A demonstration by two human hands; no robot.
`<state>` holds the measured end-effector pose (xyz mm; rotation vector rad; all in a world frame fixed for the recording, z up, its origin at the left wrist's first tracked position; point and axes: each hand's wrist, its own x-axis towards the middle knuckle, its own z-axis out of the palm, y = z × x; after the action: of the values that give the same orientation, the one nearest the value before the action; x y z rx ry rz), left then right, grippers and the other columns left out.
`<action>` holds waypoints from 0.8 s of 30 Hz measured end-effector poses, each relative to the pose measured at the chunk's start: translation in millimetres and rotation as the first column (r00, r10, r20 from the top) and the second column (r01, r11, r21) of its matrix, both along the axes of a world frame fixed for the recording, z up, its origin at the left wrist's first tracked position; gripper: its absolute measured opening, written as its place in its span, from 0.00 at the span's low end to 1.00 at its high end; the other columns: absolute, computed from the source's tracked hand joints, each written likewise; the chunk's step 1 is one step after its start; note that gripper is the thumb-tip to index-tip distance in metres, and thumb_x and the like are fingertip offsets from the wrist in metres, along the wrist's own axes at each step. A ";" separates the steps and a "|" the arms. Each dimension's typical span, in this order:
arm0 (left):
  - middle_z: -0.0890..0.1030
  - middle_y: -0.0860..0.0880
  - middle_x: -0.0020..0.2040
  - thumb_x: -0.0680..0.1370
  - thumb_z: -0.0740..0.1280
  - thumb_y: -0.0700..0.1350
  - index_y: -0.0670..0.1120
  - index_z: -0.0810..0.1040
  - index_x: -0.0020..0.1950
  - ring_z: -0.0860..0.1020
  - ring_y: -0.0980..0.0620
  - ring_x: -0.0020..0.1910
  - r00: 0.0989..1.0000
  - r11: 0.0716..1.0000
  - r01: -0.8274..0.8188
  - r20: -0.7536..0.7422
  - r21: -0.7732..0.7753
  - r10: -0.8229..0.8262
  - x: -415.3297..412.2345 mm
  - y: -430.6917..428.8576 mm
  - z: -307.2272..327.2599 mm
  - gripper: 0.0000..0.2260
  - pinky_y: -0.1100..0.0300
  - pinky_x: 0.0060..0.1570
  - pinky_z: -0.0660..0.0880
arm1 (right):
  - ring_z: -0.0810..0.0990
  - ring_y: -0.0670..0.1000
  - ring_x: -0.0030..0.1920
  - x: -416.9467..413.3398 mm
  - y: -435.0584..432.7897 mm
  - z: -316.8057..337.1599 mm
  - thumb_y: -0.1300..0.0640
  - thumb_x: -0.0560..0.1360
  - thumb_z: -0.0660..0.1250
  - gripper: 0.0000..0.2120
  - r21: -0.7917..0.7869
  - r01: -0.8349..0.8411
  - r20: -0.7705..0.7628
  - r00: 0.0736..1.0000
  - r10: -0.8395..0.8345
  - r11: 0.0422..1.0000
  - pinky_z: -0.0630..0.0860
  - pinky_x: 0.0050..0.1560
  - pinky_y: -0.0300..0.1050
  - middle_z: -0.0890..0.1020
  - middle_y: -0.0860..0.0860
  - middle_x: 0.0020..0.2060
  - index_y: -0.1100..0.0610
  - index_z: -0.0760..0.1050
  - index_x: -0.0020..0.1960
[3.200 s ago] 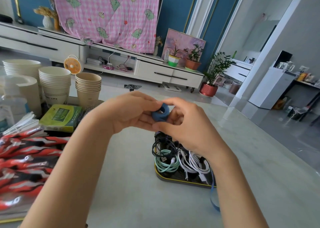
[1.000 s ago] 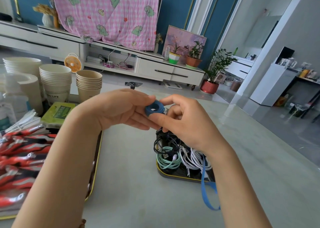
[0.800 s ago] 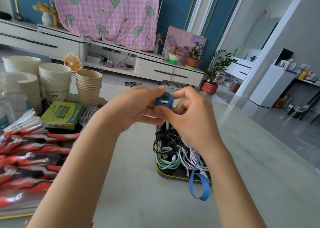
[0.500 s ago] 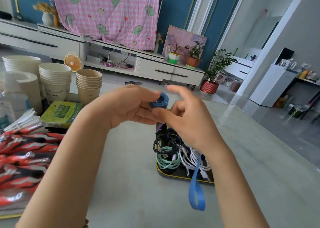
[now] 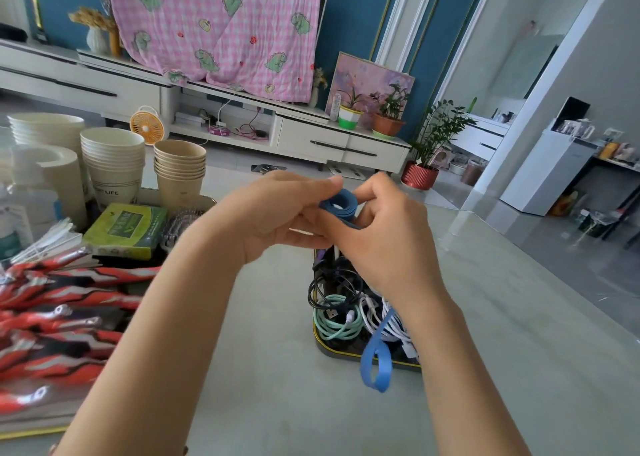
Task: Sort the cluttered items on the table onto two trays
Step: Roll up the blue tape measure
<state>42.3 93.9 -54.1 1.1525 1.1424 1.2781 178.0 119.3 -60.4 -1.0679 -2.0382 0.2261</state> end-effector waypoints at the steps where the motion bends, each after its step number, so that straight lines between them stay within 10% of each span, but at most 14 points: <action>1: 0.83 0.41 0.45 0.78 0.63 0.47 0.40 0.79 0.52 0.81 0.51 0.36 1.000 1.000 -0.020 -0.009 0.012 0.020 3.1 1.2 -0.4 0.11 0.57 0.41 0.81 | 0.73 0.51 0.28 -1.1 -0.4 -0.3 0.40 0.68 0.70 0.20 0.023 0.036 0.021 0.999 -0.037 0.999 0.66 0.28 0.45 0.75 0.48 0.26 0.54 0.68 0.42; 12: 0.84 0.44 0.38 0.72 0.63 0.49 0.42 0.78 0.52 0.83 0.50 0.35 0.919 0.973 0.178 -0.329 -0.145 -0.217 -28.1 -14.7 -0.6 0.13 0.65 0.33 0.78 | 0.72 0.44 0.23 7.4 -6.5 5.6 0.56 0.72 0.71 0.15 -0.478 -0.394 0.038 0.883 0.467 0.785 0.69 0.25 0.35 0.80 0.49 0.30 0.48 0.74 0.57; 24: 0.81 0.46 0.35 0.78 0.65 0.45 0.44 0.80 0.44 0.79 0.54 0.31 0.989 0.992 -0.127 -0.083 -0.010 0.126 4.5 3.7 -1.7 0.07 0.57 0.42 0.81 | 0.70 0.44 0.24 1.9 4.3 -2.9 0.43 0.68 0.72 0.19 -0.097 -0.064 -0.032 0.998 0.061 0.993 0.62 0.26 0.36 0.73 0.46 0.24 0.53 0.69 0.47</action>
<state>46.8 97.6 -55.8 1.1457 1.3009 1.3261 179.9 123.6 -63.3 -1.0551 -2.0540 0.3759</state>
